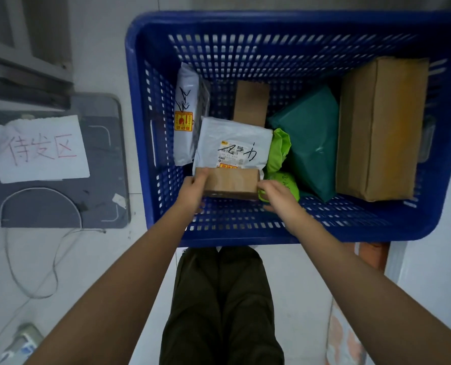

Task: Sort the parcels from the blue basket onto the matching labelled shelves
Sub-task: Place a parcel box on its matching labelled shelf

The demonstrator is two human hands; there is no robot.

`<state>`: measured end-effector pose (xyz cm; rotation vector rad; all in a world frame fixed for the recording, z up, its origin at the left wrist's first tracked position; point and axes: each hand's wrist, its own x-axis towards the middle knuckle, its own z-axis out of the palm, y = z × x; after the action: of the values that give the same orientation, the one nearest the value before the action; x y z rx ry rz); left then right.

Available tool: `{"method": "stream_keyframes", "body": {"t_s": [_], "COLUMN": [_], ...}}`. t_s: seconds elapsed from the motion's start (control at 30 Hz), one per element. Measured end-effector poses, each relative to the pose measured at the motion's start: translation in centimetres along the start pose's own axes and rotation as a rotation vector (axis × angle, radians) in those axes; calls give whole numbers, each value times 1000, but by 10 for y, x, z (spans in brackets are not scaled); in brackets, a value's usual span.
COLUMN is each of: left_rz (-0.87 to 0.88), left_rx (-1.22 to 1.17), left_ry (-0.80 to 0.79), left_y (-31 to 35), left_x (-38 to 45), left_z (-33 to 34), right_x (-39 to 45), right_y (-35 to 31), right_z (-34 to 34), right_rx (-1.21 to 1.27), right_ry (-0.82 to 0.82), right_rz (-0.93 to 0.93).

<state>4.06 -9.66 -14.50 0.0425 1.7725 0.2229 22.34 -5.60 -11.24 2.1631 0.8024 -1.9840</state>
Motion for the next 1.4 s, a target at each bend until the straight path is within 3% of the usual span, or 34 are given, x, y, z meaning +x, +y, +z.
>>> {"method": "stream_keyframes", "body": {"t_s": [0.2,0.33,0.4,0.47,0.6,0.7,0.83,1.03,1.2,1.3,1.4], "left_rz": [-9,19,74,156,301,333,310,358,346,349,380], "left_rx": [-447,-439,-390,-374,-317,-269,-256,-109,-451,-591,-524], "left_ry": [89,88,11,-125,-351,-407,-381,-273,-266,-298,-308], "left_y": [6,1,-1,0,10,15,17,35,47,47,43], "left_x": [-33,-36,-36,-39,-52,-66,-92,-185,-264,-316,-364], "left_z": [-22,-36,-42,-45,-44,-39,-41,-58,-73,-68,-55], "right_x": [-53,-57,-50,-47,-50,-65,-92,-173,-240,-284,-326], "right_y": [-6,-3,-4,-6,-4,-4,-1,-21,-38,-41,-51], "right_z": [16,9,-2,-12,-10,3,7,-21,-49,-49,-40], "right_rx": [-47,-60,-32,12,44,163,289,176,503,552,573], "right_ry": [-134,-115,-1,-10,-332,-435,-373,-405,-151,-202,-220], "right_rz": [-105,-123,-163,-126,48,34,-33,-120,-246,-283,-361]}}
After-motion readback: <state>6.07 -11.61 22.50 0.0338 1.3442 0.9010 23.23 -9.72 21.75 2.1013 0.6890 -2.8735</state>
